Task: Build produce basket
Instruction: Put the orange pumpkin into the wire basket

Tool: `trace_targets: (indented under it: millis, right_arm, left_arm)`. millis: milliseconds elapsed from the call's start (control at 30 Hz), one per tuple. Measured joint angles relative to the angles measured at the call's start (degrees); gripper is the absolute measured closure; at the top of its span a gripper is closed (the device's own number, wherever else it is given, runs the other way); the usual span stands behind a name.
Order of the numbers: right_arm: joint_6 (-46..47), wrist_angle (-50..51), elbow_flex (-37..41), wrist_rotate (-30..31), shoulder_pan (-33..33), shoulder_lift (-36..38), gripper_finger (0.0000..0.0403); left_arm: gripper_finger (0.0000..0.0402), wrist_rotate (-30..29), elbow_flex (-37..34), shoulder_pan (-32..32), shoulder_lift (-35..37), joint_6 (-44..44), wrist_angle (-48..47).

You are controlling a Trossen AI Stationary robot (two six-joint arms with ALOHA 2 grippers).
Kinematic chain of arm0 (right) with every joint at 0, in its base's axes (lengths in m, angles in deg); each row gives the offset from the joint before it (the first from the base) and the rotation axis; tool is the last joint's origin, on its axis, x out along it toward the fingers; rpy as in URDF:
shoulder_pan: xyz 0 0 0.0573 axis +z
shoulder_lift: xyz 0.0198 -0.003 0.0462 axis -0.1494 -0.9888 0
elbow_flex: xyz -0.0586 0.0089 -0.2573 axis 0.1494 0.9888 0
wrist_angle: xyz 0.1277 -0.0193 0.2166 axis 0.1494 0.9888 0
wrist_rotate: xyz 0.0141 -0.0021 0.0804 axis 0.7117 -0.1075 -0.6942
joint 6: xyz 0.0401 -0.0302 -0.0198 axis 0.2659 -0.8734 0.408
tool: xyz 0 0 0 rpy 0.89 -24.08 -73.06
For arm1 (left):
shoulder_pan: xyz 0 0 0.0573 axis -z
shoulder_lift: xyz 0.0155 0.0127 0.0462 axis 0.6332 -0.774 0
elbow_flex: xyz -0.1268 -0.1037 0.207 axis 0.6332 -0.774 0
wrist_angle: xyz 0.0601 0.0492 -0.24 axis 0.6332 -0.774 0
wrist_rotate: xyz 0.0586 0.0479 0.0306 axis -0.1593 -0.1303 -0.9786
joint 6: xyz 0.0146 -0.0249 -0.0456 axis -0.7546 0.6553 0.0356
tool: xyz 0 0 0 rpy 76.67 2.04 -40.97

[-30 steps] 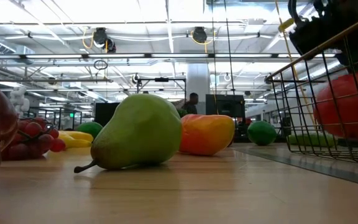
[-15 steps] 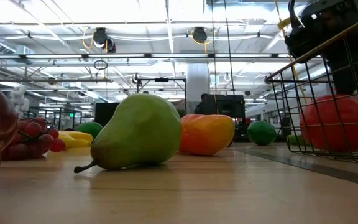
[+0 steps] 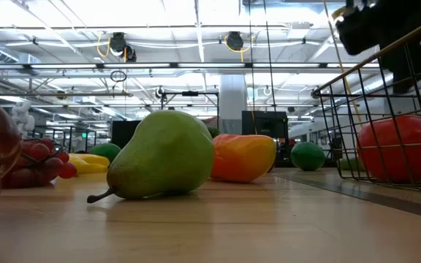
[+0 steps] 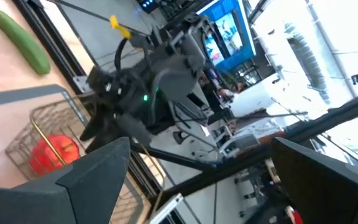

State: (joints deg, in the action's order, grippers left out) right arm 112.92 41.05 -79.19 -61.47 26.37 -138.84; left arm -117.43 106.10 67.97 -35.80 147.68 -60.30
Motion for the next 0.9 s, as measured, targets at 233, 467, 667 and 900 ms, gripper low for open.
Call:
trace_targets:
  millis: [233, 467, 667, 900]
  right_arm:
    - [0.2, -1.8, 0.0, 0.2, 1.5, 8.1, 0.0197]
    - [0.2, -10.1, 0.0, 6.4, 5.2, 13.5, 0.0199]
    - [-0.8, -19.9, 0.0, 14.0, 8.6, 14.4, 0.0199]
    - [-2.0, -22.2, 0.0, 16.7, 9.9, 14.2, 0.0199]
  left_arm:
    - [0.0016, 0.0, 0.0, 3.6, 0.0, 0.8, -0.1]
    - [0.0016, 0.0, 0.0, 8.1, 0.0, 3.2, -5.6]
    - [0.0016, 0.6, 0.0, 12.6, 0.0, 11.9, -14.3]
    - [0.0016, 6.8, 0.0, 17.0, 0.0, 20.4, -24.8]
